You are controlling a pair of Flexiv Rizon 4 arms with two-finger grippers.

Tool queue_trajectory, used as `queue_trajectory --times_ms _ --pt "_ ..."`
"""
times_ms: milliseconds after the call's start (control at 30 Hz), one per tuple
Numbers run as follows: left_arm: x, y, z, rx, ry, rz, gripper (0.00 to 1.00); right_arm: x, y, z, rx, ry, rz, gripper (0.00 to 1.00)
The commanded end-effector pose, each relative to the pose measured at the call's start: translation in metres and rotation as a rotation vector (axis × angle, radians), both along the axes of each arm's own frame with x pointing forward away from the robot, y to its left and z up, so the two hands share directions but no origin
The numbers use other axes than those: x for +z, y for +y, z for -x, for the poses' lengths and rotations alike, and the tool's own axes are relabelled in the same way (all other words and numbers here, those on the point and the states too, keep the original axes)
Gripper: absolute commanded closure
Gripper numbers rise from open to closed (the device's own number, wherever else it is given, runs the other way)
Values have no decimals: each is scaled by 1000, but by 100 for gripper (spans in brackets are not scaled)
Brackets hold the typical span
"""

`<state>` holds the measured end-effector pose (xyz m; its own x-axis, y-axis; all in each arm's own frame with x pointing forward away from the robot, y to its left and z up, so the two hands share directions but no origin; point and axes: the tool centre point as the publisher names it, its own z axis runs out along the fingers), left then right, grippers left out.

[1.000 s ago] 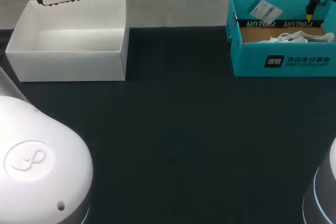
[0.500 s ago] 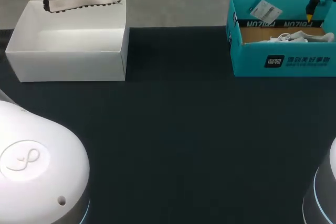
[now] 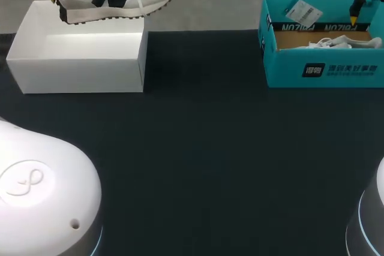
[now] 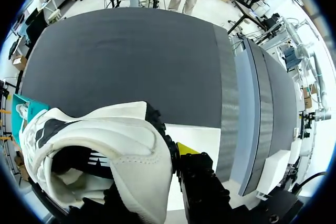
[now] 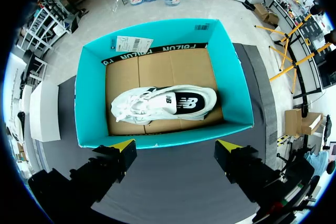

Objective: Take the shoe out of the shoebox, open the shoe tongue, remove and reinsert the insole, then place the shoe into the shoebox

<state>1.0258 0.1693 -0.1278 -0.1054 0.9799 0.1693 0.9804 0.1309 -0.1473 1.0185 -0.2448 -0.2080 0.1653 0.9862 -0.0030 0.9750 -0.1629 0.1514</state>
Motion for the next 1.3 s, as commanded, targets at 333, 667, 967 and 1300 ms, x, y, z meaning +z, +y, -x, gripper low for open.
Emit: queue_trajectory --times_ms 333,667,967,1300 --pt "11 -38 43 -113 -368 -45 100 0 0 1 -1 -2 -1 0" --pt "7 -64 78 -139 -289 -22 100 0 0 1 -1 -2 -1 0" --pt "3 -89 109 -148 -245 4 100 0 0 1 -1 -2 -1 0" --pt "-2 -121 151 -143 -204 50 100 0 0 1 -1 -2 -1 0"
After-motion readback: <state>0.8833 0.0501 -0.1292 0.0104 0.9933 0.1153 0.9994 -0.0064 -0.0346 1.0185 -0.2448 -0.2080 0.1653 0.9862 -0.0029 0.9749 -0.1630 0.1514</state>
